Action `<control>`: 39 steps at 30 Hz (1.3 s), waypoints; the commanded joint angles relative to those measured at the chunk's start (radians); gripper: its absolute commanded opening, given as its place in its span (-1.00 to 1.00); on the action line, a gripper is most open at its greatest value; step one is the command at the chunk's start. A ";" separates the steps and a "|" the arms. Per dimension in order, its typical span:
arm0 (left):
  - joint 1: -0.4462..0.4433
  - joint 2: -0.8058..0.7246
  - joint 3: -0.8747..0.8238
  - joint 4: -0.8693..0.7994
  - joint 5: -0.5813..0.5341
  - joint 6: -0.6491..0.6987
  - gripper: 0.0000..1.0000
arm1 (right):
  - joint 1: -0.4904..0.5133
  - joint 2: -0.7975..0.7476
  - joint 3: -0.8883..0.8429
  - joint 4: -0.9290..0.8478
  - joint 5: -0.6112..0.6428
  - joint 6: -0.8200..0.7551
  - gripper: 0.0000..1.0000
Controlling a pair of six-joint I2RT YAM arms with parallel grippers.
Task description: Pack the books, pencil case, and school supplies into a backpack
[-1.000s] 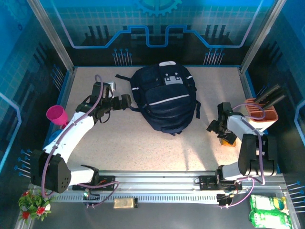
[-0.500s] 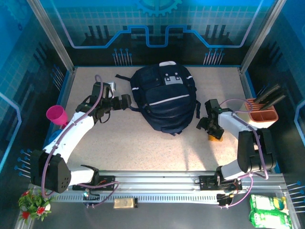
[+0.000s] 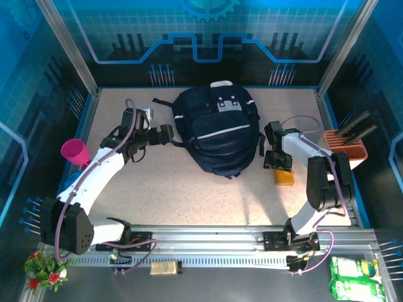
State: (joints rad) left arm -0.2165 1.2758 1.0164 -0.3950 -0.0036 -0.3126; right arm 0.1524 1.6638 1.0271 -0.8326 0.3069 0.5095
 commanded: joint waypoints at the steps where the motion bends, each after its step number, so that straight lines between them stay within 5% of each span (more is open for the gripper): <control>1: 0.011 -0.016 0.004 -0.005 0.011 0.014 0.99 | 0.012 0.034 0.027 -0.043 0.018 -0.038 0.14; 9: 0.011 -0.011 0.010 -0.009 0.012 0.015 0.98 | 0.017 0.118 0.042 -0.043 0.074 -0.011 -0.11; 13: 0.011 -0.008 0.014 -0.013 0.015 0.016 0.99 | 0.018 0.118 0.044 -0.038 0.066 -0.006 -0.44; 21: 0.011 0.009 0.021 -0.003 0.070 0.007 0.98 | 0.016 -0.060 0.047 -0.034 0.029 0.009 -0.87; 32: 0.001 0.086 0.004 0.166 0.426 -0.113 0.98 | 0.036 -0.347 0.064 0.174 -0.530 -0.028 -0.91; 39: -0.108 0.174 0.032 0.258 0.468 -0.176 0.98 | 0.082 -0.377 0.036 0.416 -0.822 0.098 -0.88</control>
State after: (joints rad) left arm -0.2802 1.4139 1.0195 -0.2012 0.3923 -0.4461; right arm 0.2161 1.3037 1.0744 -0.5869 -0.3069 0.5320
